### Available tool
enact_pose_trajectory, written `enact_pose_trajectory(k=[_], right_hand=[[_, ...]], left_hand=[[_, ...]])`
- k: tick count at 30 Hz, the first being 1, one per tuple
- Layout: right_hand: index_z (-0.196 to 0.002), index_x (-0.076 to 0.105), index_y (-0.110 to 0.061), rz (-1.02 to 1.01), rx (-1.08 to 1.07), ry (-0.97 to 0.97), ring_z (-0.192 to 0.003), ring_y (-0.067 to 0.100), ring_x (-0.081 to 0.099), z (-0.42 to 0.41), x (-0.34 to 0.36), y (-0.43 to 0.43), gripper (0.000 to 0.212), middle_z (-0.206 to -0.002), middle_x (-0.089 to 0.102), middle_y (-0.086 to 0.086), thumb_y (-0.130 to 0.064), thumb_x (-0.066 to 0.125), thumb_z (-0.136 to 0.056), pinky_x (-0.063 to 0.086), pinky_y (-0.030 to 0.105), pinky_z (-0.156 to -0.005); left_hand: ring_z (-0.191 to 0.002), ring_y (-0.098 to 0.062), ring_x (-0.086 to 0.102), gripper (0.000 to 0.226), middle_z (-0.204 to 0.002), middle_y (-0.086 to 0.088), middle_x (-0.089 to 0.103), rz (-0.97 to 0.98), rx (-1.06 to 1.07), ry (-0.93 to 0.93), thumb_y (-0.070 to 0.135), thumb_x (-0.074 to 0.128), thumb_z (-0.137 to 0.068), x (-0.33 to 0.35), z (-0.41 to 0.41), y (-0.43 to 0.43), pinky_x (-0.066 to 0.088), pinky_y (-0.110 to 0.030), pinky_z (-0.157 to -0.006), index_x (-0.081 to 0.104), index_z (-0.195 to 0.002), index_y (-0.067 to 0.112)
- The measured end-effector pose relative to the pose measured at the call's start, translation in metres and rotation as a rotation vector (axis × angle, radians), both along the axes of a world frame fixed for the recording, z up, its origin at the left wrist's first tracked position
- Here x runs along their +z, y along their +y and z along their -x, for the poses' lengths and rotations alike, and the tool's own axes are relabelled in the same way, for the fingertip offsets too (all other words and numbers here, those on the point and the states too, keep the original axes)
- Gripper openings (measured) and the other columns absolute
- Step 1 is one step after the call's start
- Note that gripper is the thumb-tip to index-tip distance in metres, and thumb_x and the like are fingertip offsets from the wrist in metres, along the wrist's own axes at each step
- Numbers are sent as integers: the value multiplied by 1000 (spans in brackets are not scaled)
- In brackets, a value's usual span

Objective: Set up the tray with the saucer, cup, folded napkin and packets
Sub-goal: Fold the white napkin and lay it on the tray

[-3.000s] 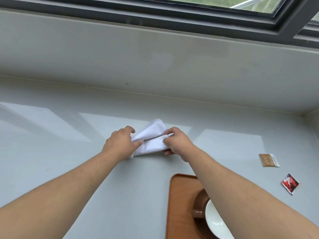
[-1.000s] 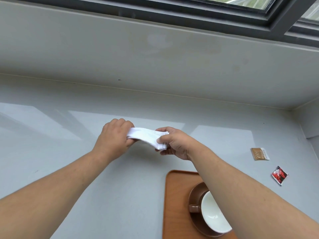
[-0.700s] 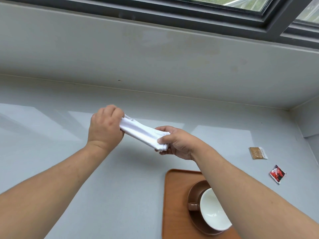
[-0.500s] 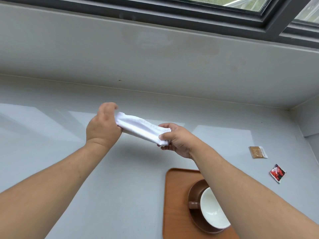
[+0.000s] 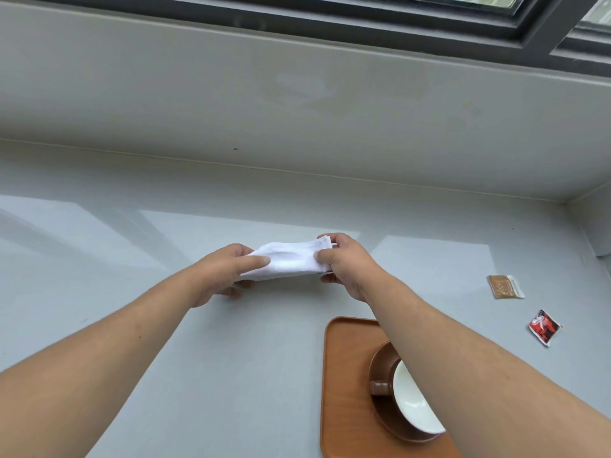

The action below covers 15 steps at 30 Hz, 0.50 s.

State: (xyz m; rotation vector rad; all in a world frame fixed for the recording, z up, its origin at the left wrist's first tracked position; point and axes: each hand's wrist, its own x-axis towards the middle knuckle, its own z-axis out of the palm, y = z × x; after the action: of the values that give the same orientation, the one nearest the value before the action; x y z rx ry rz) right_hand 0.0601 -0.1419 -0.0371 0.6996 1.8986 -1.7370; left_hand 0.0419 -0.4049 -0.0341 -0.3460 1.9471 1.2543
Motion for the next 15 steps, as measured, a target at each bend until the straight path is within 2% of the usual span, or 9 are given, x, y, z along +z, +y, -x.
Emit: enact_pose_trajectory(k=[3, 5, 7, 10, 13, 15], right_hand=[[-116, 59, -23, -139, -14, 54, -84, 18, 66, 2, -4, 1, 30, -113, 62, 1, -11, 63, -89, 56, 29, -60], [-115, 57, -24, -235, -22, 66, -75, 16, 64, 3, -9, 2, 28, -105, 60, -1, -13, 64, -90, 61, 35, -66], [-116, 56, -25, -292, -13, 44, -71, 15, 63, 4, -12, 2, 30, -99, 59, -4, -16, 65, -89, 61, 41, -76], [-114, 59, -22, -333, 20, -16, -76, 17, 65, 6, -16, 0, 26, -96, 62, -3, -17, 66, -89, 62, 46, -87], [-96, 62, -20, -401, 68, -43, -67, 24, 69, 9, -19, 1, 9, -90, 66, 1, -18, 67, -89, 63, 47, -84], [-86, 60, -21, -469, 108, -53, -65, 32, 74, 12, -18, 1, 10, -81, 70, 7, -18, 70, -89, 63, 48, -82]], left_hand=[[-73, -18, 66, 29, -104, -6, 68, 136, 120, 185, 29, 78, -88, -7, -2, 3, 53, -29, -61, 59, -108, 20], [-75, -18, 66, 39, -107, -3, 66, 127, 168, 148, 27, 80, -86, -10, -3, 2, 51, -29, -62, 55, -116, 24], [-75, -19, 66, 40, -105, -2, 69, 179, 88, 83, 28, 81, -81, -12, -5, 2, 49, -27, -63, 60, -114, 20], [-70, -22, 63, 22, -94, -8, 74, 328, -54, 64, 25, 76, -78, -14, -7, 4, 46, -28, -62, 69, -96, 15], [-65, -23, 58, 18, -77, -5, 67, 539, -227, 133, 30, 69, -77, -11, -5, 8, 41, -28, -58, 63, -81, 13], [-62, -22, 55, 21, -71, -3, 62, 608, -295, 148, 34, 68, -77, -9, -4, 10, 39, -28, -56, 59, -77, 15]])
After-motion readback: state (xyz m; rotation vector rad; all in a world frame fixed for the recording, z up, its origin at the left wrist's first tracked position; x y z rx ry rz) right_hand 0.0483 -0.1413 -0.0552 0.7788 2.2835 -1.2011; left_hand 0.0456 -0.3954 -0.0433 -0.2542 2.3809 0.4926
